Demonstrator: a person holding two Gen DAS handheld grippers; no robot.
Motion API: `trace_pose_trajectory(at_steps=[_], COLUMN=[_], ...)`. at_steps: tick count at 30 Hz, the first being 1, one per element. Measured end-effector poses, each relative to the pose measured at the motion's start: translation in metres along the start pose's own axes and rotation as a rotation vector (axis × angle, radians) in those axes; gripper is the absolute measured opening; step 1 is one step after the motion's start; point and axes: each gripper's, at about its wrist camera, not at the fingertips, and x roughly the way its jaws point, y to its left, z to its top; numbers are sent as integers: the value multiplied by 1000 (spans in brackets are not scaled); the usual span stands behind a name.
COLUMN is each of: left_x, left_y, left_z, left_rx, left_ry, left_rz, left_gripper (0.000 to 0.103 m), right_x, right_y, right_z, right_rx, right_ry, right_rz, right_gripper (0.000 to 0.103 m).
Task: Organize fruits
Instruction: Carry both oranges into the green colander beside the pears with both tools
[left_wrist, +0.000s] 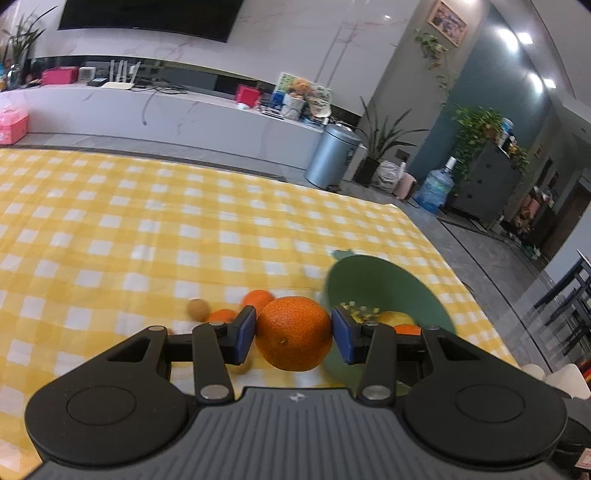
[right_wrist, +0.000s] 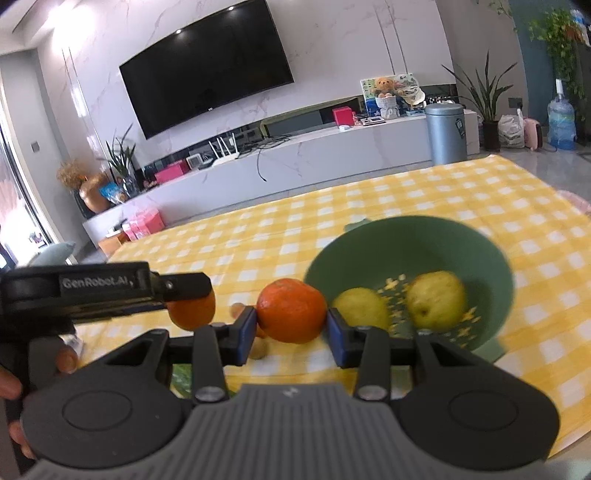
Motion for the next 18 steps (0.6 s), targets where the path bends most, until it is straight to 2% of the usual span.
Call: trace_pose_trajectory(at_steps=[8, 18], left_x=[23, 68], left_y=[-41, -83], left_z=[8, 2], left_rx=[62, 160], left_ry=[73, 184], left_rz=[-33, -58], left_gripper=[51, 51], right_x=[-15, -7], right_y=[-24, -69], right_z=[19, 36], right_rx=[-120, -226], right_ry=[20, 137], right_rz=[-83, -179], right_gripper=[38, 38])
